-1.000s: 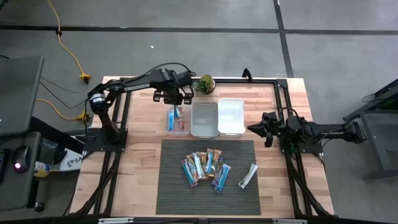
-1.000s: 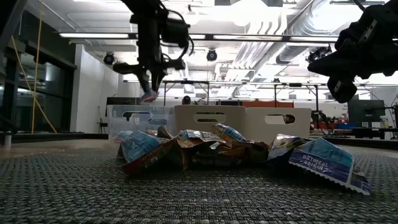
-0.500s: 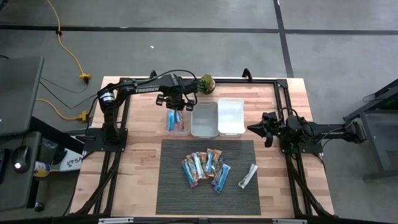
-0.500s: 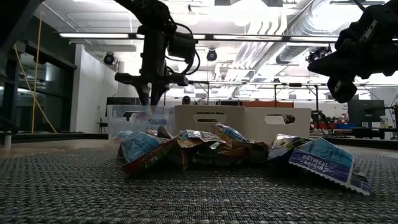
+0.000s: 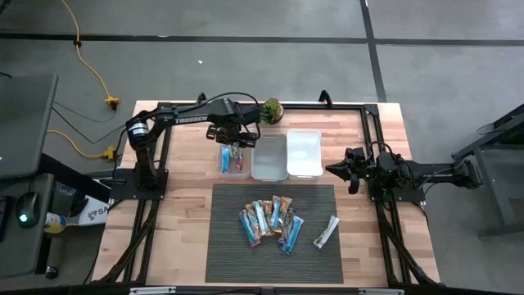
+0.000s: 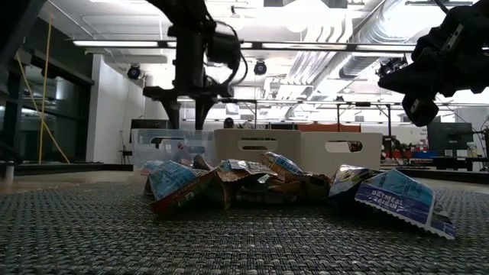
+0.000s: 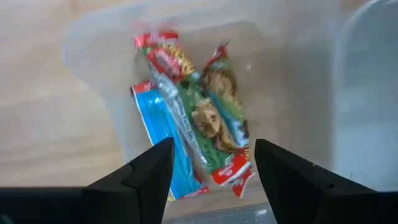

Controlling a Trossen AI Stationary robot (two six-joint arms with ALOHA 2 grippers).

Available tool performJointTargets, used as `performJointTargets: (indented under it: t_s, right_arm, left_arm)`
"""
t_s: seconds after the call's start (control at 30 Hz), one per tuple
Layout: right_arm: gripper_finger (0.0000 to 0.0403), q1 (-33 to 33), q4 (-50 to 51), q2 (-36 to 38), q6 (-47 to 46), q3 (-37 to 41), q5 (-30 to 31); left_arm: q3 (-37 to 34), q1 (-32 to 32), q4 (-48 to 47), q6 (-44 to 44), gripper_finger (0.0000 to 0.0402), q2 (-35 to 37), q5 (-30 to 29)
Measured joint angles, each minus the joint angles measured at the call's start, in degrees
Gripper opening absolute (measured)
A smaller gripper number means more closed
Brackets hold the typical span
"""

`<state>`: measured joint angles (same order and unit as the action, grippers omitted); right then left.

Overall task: Pick and place Granola Bars by type
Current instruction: Put the red granola bar into the transparent bin

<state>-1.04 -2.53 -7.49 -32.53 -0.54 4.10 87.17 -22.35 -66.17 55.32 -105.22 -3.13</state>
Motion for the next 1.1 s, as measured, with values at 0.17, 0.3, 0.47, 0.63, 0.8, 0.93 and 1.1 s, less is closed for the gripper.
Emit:
performJointTargets:
  t_s: [0.17, 0.3, 0.47, 0.63, 0.8, 0.93, 1.1]
  right_arm:
    - [0.0000, 0.0, -0.1, 0.0, 0.0, 0.0, 0.0]
    - [0.0000, 0.0, 0.0, 0.0, 0.0, 0.0, 0.0]
    - [0.0000, 0.0, 0.1, 0.0, 0.0, 0.0, 0.0]
    - [0.0000, 0.0, 0.1, 0.0, 0.0, 0.0, 0.0]
    - [0.0000, 0.0, 0.0, 0.0, 0.0, 0.0, 0.0]
    - [0.0000, 0.0, 0.1, 0.0, 0.0, 0.0, 0.0]
    - [0.0000, 0.0, 0.1, 0.0, 0.0, 0.0, 0.0]
  left_arm:
    - [0.0, 1.5, 1.0, 0.3, 0.0223, 5.1, -5.6]
    - [0.0, 4.1, 2.1, 0.4, 0.0223, 10.5, -9.9]
    - [0.0, 10.0, 6.5, 0.3, 0.0223, 17.5, -15.1]
    - [0.0, 18.5, 10.1, 3.9, 0.0223, 22.7, -23.9]
    - [0.0, 28.4, 10.7, 15.0, 0.0223, 25.3, -35.3]
    - [0.0, 35.8, 10.6, 22.8, 0.0223, 25.4, -42.4]
    - [-0.6, 43.8, 10.9, 33.0, 0.0223, 25.2, -49.4]
